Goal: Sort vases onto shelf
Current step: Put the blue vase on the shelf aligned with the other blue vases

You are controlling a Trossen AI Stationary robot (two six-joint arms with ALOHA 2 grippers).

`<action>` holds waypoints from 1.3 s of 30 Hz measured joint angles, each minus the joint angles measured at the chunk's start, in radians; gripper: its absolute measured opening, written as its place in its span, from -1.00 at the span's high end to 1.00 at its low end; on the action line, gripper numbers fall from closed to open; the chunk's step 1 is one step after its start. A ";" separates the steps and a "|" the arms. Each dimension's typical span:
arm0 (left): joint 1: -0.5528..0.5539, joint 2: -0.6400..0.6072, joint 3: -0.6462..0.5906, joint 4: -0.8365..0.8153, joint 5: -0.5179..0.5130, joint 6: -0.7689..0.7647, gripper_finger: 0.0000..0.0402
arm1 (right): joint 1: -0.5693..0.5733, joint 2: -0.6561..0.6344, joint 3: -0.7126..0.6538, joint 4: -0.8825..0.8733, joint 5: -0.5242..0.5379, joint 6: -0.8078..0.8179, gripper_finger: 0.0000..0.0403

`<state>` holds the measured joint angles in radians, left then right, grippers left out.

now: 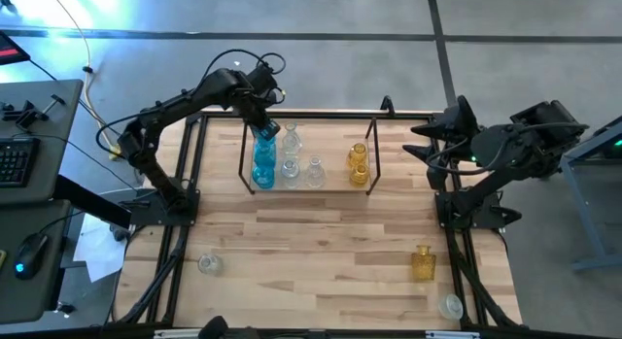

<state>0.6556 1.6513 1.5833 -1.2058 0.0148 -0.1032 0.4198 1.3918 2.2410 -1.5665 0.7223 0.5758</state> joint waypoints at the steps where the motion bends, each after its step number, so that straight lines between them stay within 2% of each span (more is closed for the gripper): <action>1: 0.000 0.007 0.000 0.001 0.000 0.001 0.95 | 0.000 0.000 0.000 0.000 0.000 0.000 0.01; 39: 0.019 0.055 0.000 0.020 0.007 0.013 0.93 | 0.000 0.000 0.000 0.000 0.002 -0.008 0.01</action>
<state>0.6750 1.7065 1.5833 -1.1858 0.0220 -0.0903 0.4198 1.3918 2.2410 -1.5665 0.7238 0.5678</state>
